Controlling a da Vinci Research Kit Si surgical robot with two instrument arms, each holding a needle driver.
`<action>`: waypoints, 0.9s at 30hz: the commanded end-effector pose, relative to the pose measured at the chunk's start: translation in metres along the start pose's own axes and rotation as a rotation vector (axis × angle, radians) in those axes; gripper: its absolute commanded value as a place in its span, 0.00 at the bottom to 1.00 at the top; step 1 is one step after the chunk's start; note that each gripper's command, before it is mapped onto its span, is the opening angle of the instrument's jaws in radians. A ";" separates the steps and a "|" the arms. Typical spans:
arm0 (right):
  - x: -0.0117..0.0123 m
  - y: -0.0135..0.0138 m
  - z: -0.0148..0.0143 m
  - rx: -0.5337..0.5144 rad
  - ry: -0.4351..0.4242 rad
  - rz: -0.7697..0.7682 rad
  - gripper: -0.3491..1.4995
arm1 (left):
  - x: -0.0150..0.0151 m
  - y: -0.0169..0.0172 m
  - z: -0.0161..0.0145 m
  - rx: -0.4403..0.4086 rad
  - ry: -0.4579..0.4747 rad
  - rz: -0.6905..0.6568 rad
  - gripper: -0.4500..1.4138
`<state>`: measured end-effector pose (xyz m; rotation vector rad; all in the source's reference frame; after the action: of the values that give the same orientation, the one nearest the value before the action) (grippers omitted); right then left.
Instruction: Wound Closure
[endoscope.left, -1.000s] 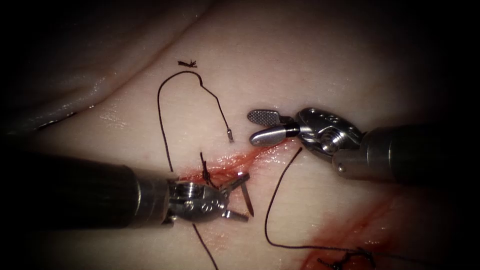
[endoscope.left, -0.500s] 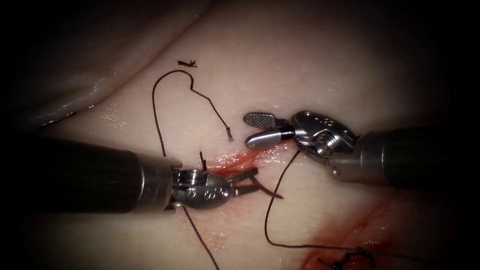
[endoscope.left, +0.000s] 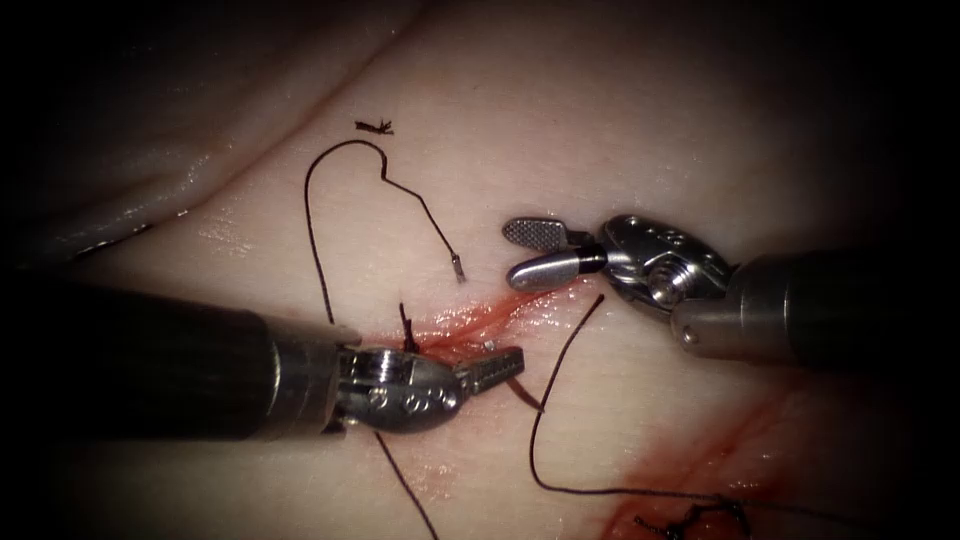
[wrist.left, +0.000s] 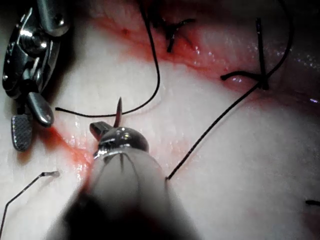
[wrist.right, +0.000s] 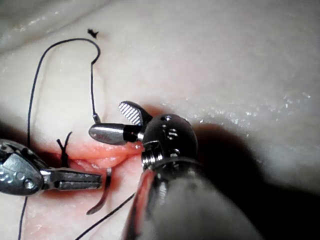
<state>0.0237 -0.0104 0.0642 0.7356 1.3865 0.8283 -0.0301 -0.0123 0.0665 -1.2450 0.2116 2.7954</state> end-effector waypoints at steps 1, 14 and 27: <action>-0.0006 0.0002 0.0008 0.002 0.000 0.001 0.80 | -0.0002 0.0004 0.0005 -0.004 0.001 0.000 0.18; -0.0007 0.0001 0.0008 -0.001 0.001 0.001 0.80 | -0.0005 0.0014 0.0001 -0.033 -0.001 0.009 0.69; -0.0008 0.0001 0.0010 -0.003 0.003 -0.001 0.80 | -0.0007 0.0010 0.0023 -0.009 -0.004 0.034 0.53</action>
<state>0.0239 -0.0106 0.0643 0.7288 1.3859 0.8329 -0.0311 -0.0125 0.0682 -1.2466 0.2369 2.8277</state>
